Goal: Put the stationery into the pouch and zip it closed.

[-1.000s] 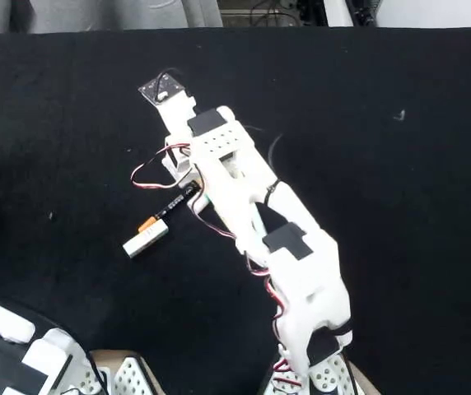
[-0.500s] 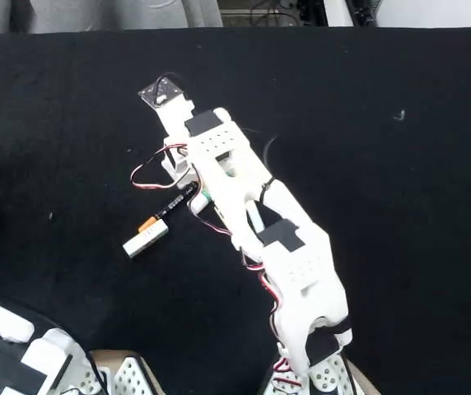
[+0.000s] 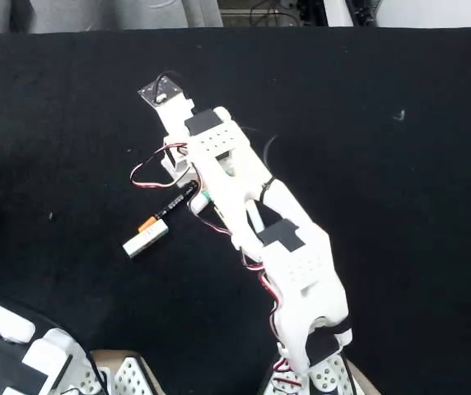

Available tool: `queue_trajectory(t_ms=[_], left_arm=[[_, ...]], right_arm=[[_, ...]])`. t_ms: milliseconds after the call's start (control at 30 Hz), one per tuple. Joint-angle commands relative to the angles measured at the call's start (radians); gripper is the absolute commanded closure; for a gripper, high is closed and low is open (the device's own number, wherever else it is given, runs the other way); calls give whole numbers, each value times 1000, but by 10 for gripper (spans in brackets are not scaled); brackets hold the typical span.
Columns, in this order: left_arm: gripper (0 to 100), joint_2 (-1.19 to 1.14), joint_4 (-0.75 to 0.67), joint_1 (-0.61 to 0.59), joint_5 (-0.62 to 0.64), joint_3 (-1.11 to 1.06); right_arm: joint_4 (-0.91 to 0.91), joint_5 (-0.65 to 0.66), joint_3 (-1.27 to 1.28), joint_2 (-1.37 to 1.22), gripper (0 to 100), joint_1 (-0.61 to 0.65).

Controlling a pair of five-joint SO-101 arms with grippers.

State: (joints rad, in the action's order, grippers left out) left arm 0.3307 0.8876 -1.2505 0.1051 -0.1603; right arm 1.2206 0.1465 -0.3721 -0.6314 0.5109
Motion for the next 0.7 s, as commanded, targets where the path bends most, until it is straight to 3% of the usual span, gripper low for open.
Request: queue_trajectory(t_ms=[0,333,567,667], left_arm=[[971,20,-5,12,-8,19],[971,21,-5,22,-8,24],[971,21,14,93,-6,90],[971,21,117,153,-6,186]], right_arm=[[6,-8,-68,35,971,-18],[38,-2,-113,36,987,-69],[236,0,-414,36,987,-100],[325,0,-595,36,987,-103]])
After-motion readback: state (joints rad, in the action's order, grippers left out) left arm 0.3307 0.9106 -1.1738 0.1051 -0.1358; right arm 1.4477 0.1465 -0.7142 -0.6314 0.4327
